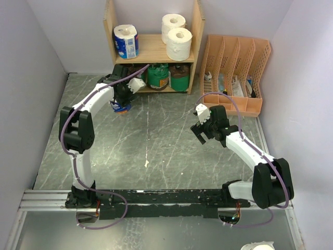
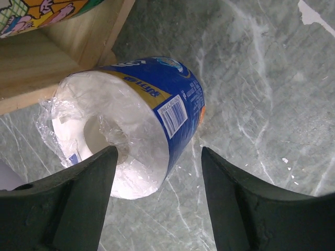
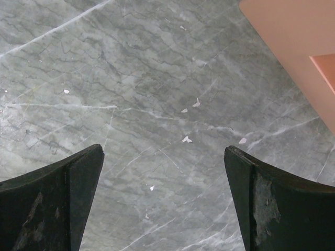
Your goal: Place and organize the paper towels onto the shelf
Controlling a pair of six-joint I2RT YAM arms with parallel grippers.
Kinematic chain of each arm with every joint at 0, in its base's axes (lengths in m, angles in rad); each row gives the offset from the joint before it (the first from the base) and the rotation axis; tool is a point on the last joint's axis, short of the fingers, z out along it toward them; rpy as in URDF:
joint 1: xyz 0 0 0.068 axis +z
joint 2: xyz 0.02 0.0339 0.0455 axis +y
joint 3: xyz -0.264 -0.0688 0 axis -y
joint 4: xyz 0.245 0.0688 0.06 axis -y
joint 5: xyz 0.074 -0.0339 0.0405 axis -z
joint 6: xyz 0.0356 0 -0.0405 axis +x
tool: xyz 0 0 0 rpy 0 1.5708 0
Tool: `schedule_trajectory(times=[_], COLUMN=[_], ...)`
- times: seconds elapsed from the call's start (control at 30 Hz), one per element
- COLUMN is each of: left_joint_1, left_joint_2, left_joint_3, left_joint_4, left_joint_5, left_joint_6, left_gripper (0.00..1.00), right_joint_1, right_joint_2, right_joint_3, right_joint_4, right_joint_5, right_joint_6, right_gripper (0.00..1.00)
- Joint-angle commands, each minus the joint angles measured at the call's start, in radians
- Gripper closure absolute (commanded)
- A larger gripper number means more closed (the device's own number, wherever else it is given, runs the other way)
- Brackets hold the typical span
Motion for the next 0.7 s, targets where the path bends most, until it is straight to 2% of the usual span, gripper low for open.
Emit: schedule_trajectory(times=[0.0,0.13,0.5,0.57,0.67], left_joint_1=[0.005,0.011,0.016,0.016,0.016], left_joint_2=[0.017,0.030,0.068,0.073,0.077], left_joint_3=[0.044,0.041,0.058,0.058,0.070], left_joint_4=[0.029,0.059,0.038,0.034,0.020], left_joint_5=[-0.032,-0.067,-0.047,-0.044,-0.034], left_joint_6=[0.017,0.022,0.018,0.018,0.015], left_gripper=[0.26,0.25,0.29,0.32,0.43], right_joint_1=[-0.002,-0.002,-0.001,-0.001,-0.002], right_joint_2=[0.013,0.012,0.014,0.014,0.014], right_joint_3=[0.000,-0.001,0.000,-0.001,-0.001], right_joint_4=[0.022,0.023,0.019,0.020,0.020], right_joint_5=[0.009,0.010,0.007,0.009,0.011], right_joint_6=[-0.009,-0.009,-0.011,-0.012,-0.011], right_gripper=[0.00,0.00,0.00,0.00,0.00])
